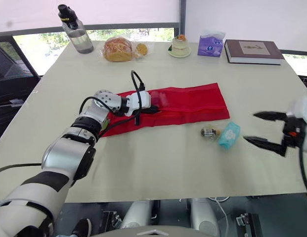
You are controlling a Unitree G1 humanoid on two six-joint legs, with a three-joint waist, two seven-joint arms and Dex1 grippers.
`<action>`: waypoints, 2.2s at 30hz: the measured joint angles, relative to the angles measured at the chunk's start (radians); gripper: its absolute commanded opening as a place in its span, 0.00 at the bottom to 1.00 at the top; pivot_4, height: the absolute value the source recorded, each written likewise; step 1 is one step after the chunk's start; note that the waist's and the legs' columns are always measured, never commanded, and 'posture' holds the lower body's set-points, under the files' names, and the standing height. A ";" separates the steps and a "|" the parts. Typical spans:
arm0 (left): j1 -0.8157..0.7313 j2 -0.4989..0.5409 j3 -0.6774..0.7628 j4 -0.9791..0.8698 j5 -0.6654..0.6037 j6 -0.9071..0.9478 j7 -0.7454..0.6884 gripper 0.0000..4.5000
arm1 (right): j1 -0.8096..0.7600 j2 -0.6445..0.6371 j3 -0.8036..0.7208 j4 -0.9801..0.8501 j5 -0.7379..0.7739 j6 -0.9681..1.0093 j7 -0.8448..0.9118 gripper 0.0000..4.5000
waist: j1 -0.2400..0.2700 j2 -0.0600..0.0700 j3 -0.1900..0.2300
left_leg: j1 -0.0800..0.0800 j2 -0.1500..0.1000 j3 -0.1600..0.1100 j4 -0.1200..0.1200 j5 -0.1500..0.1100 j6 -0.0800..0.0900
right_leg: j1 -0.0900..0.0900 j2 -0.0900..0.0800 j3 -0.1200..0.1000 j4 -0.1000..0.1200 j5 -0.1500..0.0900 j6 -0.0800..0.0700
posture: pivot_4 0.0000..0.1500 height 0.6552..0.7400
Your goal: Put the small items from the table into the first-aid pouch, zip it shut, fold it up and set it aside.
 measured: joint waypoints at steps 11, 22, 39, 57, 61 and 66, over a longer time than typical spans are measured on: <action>0.021 -0.022 0.022 -0.016 0.000 0.016 0.023 0.00 | -0.380 0.092 0.552 0.353 -0.428 -0.245 0.039 0.99 | 0.005 0.000 0.001 | -0.001 -0.001 -0.001 0.002 0.000 0.000 | -0.001 0.000 -0.001 0.003 0.001 -0.003 | 1.00 1.00; 0.031 -0.024 0.026 -0.023 0.001 0.016 0.030 0.00 | -0.458 0.127 0.655 0.430 -0.540 -0.287 0.070 0.54 | 0.003 0.000 0.001 | -0.001 -0.001 -0.001 0.004 0.000 0.000 | 0.000 -0.001 -0.001 0.003 0.001 -0.003 | 1.00 1.00; 0.032 -0.088 0.027 -0.029 0.000 0.018 0.045 0.00 | -0.432 0.245 0.629 0.157 -0.618 0.045 -0.198 0.09 | 0.008 0.000 0.000 | -0.002 -0.001 -0.001 0.004 0.000 0.000 | 0.000 -0.001 -0.001 0.003 0.002 -0.003 | 1.00 1.00; 0.059 -0.127 0.034 -0.125 -0.039 0.059 0.019 0.00 | -0.585 0.599 0.634 0.081 -0.601 0.763 -0.509 0.09 | 0.007 0.000 0.000 | -0.003 -0.001 -0.002 0.005 0.000 0.000 | -0.001 -0.002 -0.003 0.004 0.002 -0.003 | 1.00 1.00; 0.079 -0.127 0.034 -0.143 -0.040 0.060 0.009 0.00 | -0.622 0.644 0.544 0.152 -0.575 0.823 -0.585 0.09 | 0.004 0.000 0.000 | -0.003 -0.002 -0.002 0.004 0.000 0.000 | -0.001 -0.002 -0.002 0.003 0.002 -0.003 | 1.00 1.00; 0.093 -0.127 0.033 -0.171 -0.040 0.062 0.001 0.00 | -0.653 0.713 0.426 0.213 -0.526 0.888 -0.665 0.09 | 0.002 0.000 0.000 | -0.003 -0.001 -0.003 0.002 0.000 0.000 | -0.001 -0.001 -0.003 0.004 0.002 -0.003 | 1.00 1.00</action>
